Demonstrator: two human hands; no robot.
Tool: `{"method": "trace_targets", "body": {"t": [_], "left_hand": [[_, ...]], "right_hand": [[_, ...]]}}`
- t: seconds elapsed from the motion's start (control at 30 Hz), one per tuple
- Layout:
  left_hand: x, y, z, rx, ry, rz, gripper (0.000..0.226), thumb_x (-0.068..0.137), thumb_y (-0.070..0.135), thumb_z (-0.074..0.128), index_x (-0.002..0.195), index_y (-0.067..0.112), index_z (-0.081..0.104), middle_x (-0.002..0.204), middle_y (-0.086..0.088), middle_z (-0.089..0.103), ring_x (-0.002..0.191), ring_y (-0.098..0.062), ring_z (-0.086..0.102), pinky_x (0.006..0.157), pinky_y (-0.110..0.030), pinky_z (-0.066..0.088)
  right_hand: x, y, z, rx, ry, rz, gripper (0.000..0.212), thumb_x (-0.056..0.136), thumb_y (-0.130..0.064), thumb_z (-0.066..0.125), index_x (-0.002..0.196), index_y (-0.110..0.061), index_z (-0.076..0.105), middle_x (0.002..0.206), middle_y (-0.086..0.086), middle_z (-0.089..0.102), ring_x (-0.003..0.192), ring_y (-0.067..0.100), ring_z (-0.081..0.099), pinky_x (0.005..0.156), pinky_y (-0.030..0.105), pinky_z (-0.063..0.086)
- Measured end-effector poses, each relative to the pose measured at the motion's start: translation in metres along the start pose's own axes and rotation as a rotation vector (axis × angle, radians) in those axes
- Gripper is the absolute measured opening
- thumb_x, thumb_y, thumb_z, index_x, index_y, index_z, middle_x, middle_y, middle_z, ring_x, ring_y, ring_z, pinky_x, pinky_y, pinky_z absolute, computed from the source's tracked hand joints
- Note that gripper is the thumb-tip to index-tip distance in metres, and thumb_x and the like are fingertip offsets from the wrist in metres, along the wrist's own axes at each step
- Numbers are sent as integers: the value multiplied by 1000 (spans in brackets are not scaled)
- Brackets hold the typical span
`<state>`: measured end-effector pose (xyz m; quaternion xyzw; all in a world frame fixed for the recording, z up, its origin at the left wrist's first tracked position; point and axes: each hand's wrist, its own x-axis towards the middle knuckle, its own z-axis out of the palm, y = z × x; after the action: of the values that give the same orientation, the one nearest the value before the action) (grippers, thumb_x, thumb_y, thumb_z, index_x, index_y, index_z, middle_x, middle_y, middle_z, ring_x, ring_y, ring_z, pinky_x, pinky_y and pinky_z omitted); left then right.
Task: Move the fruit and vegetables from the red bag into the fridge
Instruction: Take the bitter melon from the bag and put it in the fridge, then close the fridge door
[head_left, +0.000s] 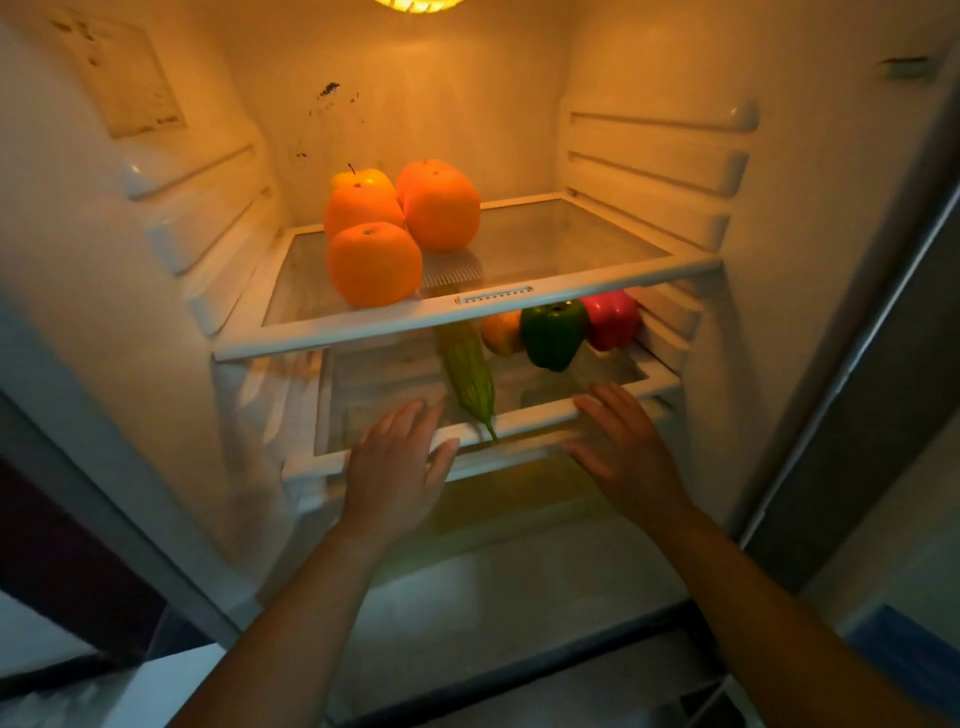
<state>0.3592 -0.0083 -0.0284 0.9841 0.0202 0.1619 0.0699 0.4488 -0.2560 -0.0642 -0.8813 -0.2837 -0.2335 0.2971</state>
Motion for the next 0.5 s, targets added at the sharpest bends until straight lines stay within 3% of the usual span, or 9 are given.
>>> {"method": "trace_targets", "body": {"t": [0.17,0.3,0.4,0.5], "left_hand": [[-9,-8,-7,-123,-28,91,66,84,59,24,128,18,53,135,-5,52,124,-26,49,99,-41,39],[-16,4,-14,-246,31,192,59,86,54,32,126,16,54,127,-6,56,115,-27,53,96,-41,42],[-28,27,-18,-352,47,234,59,86,54,32,130,19,51,134,-3,49,122,-22,46,101,-39,37],[-40,64,-20,-427,12,282,59,87,55,36,135,22,45,141,1,42,128,-17,39,106,-36,31]], "right_hand": [[-19,-12,-17,-148,-9,-29,47,83,-39,53,121,-10,54,126,11,56,119,20,41,109,16,15],[-57,-24,-34,-87,-1,91,51,75,-21,72,120,-2,57,120,19,61,118,25,46,104,15,21],[-85,-38,-54,-26,-42,277,54,82,-29,69,130,-12,52,133,7,51,124,22,45,101,14,24],[-118,-42,-72,-55,-74,349,55,83,-37,67,132,-20,50,138,0,46,127,15,42,102,15,24]]}}
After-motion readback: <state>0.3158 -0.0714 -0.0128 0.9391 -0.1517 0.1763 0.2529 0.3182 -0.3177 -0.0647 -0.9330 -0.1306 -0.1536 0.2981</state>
